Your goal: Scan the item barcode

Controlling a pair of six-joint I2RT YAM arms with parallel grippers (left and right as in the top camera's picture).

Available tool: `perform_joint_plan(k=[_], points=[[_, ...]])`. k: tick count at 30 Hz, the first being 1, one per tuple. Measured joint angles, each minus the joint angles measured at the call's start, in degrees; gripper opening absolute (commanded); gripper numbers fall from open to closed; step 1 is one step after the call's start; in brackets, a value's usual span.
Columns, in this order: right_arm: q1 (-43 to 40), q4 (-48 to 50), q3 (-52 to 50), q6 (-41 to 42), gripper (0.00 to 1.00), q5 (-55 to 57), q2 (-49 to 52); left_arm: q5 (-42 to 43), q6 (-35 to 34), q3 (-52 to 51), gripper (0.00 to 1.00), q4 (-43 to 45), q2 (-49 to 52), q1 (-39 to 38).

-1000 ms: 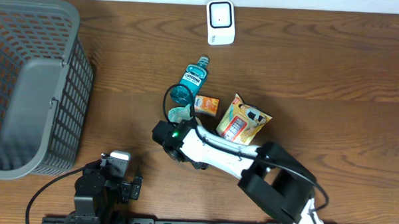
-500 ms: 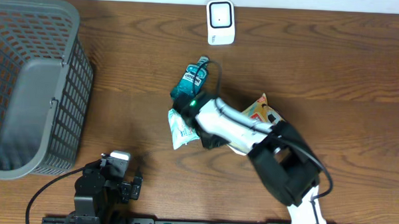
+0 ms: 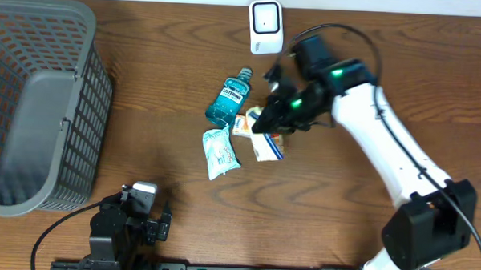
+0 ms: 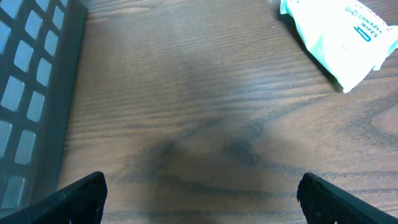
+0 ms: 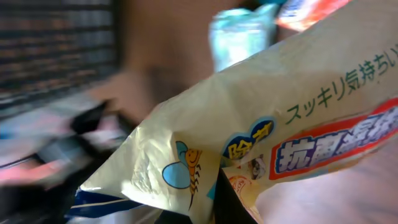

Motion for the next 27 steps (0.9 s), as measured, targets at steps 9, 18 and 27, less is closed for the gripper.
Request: perform_joint_plan(k=[9, 18, 27], points=[[-7.4, -3.2, 0.0, -0.8, 0.01, -27.1, 0.0, 0.0, 0.0, 0.0, 0.98, 0.0, 0.0, 0.0], [-9.0, -1.8, 0.0, -6.1, 0.01, -37.8, 0.1, 0.0, 0.0, 0.0, 0.98, 0.0, 0.0, 0.0], [-7.8, 2.6, -1.9, -15.1, 0.01, -29.2, 0.1, 0.0, 0.0, 0.0, 0.98, 0.0, 0.0, 0.0]])
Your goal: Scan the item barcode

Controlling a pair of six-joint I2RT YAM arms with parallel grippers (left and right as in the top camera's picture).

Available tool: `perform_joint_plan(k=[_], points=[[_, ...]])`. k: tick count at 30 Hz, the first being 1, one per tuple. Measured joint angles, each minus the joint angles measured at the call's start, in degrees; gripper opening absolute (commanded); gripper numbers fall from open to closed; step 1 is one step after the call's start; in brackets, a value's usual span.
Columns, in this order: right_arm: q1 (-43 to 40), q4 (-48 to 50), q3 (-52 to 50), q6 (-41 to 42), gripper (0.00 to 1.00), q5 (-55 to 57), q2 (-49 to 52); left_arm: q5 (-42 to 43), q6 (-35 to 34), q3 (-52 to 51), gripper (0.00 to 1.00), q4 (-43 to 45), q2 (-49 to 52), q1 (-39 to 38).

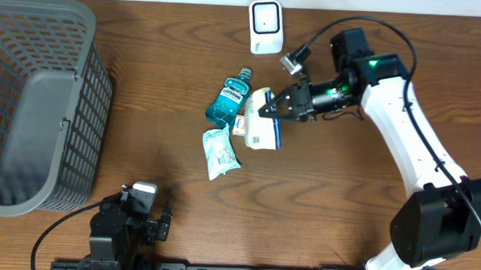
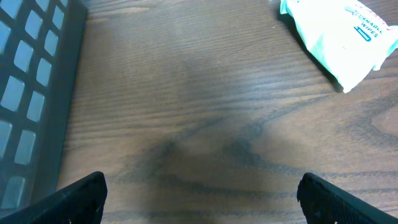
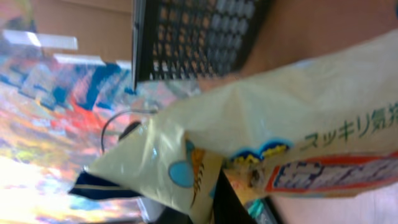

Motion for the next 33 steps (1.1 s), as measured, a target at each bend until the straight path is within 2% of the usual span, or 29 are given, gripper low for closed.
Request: perform_joint_plan(k=[7, 14, 21, 24, 33], points=[[5.1, 12.3, -4.4, -2.0, 0.01, -4.0, 0.0, 0.0, 0.0, 0.0, 0.98, 0.0, 0.0, 0.0], [6.9, 16.1, -9.3, -2.3, 0.01, -6.0, 0.7, 0.0, 0.0, 0.0, 0.98, 0.0, 0.0, 0.0], [4.0, 16.4, -14.8, -2.5, 0.01, -5.0, 0.8, 0.0, 0.0, 0.0, 0.98, 0.0, 0.0, 0.0], [2.3, 16.4, -17.3, -2.6, 0.01, -0.5, 0.8, 0.0, 0.0, 0.0, 0.98, 0.0, 0.0, 0.0], [-6.7, 12.4, -23.1, -2.8, 0.01, 4.3, 0.8, 0.0, 0.0, 0.0, 0.98, 0.0, 0.0, 0.0]])
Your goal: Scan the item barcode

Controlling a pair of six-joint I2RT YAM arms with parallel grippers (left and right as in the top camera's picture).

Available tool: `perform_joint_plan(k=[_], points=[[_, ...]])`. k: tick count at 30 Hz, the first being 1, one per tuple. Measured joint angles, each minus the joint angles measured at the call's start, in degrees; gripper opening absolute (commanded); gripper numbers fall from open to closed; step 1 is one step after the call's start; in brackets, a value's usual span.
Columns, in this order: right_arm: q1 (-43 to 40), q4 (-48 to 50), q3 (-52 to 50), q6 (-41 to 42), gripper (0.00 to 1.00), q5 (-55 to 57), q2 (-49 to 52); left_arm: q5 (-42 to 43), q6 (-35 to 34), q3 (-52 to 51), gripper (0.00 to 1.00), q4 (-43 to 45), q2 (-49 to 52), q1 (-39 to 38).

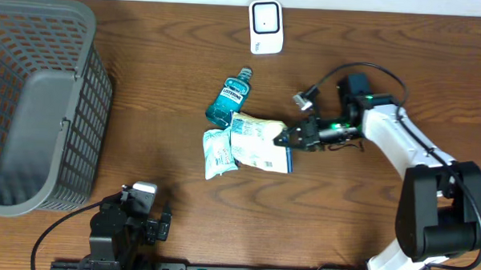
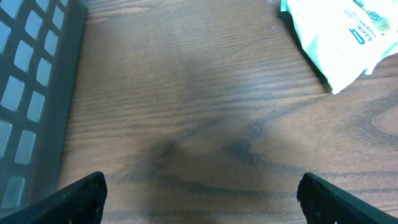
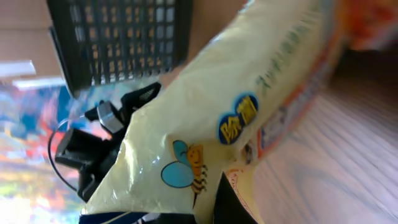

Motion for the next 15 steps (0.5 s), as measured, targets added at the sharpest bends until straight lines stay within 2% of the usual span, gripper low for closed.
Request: perform_joint_plan(k=[6, 15], points=[[-5.0, -4.1, 0.0, 2.2, 0.01, 8.2, 0.0, 0.0, 0.0, 0.0, 0.98, 0.0, 0.0, 0.0], [-5.9, -6.6, 0.0, 15.9, 0.01, 36.2, 0.0, 0.0, 0.0, 0.0, 0.98, 0.0, 0.0, 0.0]])
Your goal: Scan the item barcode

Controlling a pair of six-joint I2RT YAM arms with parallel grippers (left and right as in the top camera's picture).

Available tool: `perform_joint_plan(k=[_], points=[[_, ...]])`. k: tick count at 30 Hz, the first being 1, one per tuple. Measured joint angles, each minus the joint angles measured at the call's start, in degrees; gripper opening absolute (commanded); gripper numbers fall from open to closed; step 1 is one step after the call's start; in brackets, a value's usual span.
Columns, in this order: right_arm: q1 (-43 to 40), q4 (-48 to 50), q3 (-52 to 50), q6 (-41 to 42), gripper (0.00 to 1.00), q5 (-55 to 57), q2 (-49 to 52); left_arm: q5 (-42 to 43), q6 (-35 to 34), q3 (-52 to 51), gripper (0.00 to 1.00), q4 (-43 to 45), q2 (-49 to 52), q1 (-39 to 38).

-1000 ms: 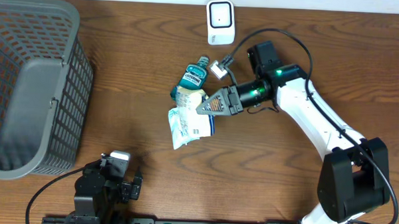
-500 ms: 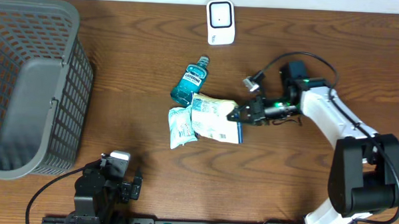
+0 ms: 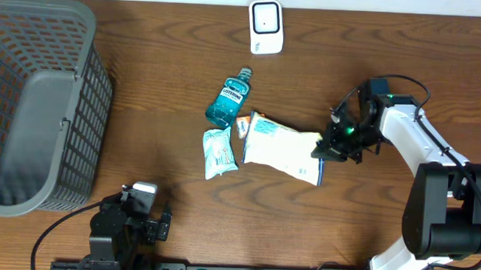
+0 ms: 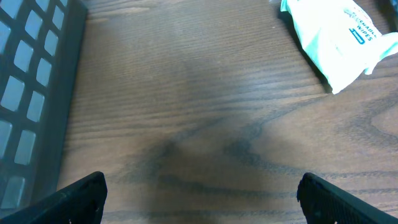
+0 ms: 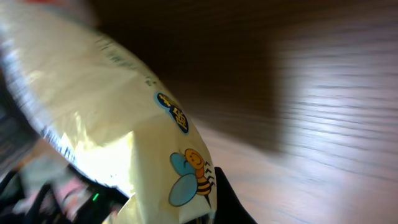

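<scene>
My right gripper (image 3: 326,152) is shut on one end of a pale yellow packet (image 3: 280,147) with a bee picture and blue edge; the packet stretches leftward over the middle of the table. In the right wrist view the yellow packet (image 5: 112,124) fills the left half, blurred, and one dark finger (image 5: 230,199) shows beside it. The white scanner (image 3: 265,27) stands at the back edge, well away from the packet. My left gripper (image 4: 199,193) sits at the front left, open over bare wood.
A teal mouthwash bottle (image 3: 228,97) and a mint wipes pack (image 3: 219,152) lie left of the packet, with an orange item (image 3: 242,125) partly under it. A grey mesh basket (image 3: 41,104) stands at the far left. The wipes pack (image 4: 339,43) shows top right in the left wrist view.
My right gripper has moved right and a little toward the front, taking the packet with it. The packet now shows a white printed face upward. The left arm has not moved.
My right gripper held the yellow packet over the cluster of items near the mouthwash bottle. Then the packet hung further left of the gripper, turned on edge. Later it lay lower by the wipes pack, and now it is right of the cluster with its white face up.
</scene>
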Motion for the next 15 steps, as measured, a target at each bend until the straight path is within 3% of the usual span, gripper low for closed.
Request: perform_joint_plan(k=[8, 10, 15], points=[[0.0, 0.0, 0.0, 4.3, 0.01, 6.0, 0.0, 0.0, 0.0, 0.0, 0.98, 0.0, 0.0, 0.0], [0.0, 0.0, 0.0, 4.9, 0.22, 6.1, 0.0, 0.0, 0.0, 0.0, 0.98, 0.0, 0.0, 0.0], [0.0, -1.5, 0.0, 6.2, 0.41, 9.5, -1.1, 0.0, 0.0, 0.0, 0.98, 0.0, 0.0, 0.0]])
